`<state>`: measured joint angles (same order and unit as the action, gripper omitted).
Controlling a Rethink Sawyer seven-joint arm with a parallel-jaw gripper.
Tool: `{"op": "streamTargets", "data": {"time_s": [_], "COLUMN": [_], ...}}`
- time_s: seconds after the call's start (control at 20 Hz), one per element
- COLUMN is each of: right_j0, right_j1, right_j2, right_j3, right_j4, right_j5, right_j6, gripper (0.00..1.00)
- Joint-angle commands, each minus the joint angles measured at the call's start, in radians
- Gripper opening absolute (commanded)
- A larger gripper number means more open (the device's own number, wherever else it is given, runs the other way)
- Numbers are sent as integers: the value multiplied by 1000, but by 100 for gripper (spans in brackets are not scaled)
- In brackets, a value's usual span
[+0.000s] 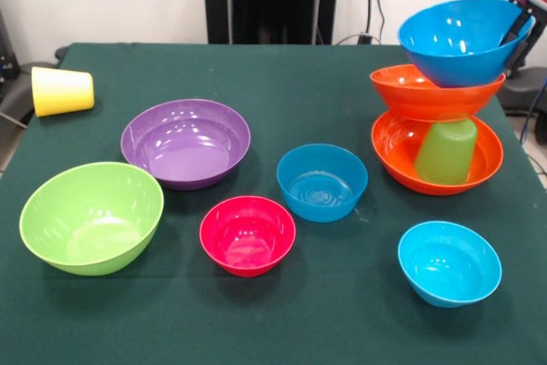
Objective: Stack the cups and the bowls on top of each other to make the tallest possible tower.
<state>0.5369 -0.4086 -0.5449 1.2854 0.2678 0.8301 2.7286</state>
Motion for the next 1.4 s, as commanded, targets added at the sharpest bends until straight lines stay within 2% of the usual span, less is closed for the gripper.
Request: {"op": "streamTargets", "data": {"time_s": [0.05,0.45,0.7,1.05,1.4], "right_j0": [16,26,-3,-20,-19], "right_j1": [36,57,121,159,175], "right_j2": [36,14,-3,-40,-51], "right_j3": [-56,-51,-73,-125,-133], "right_j4": [35,55,43,41,55], "right_j5": [81,52,-45,-40,-46], "right_j6": [244,244,206,188,192], "gripper": [0,0,0,0,0]}}
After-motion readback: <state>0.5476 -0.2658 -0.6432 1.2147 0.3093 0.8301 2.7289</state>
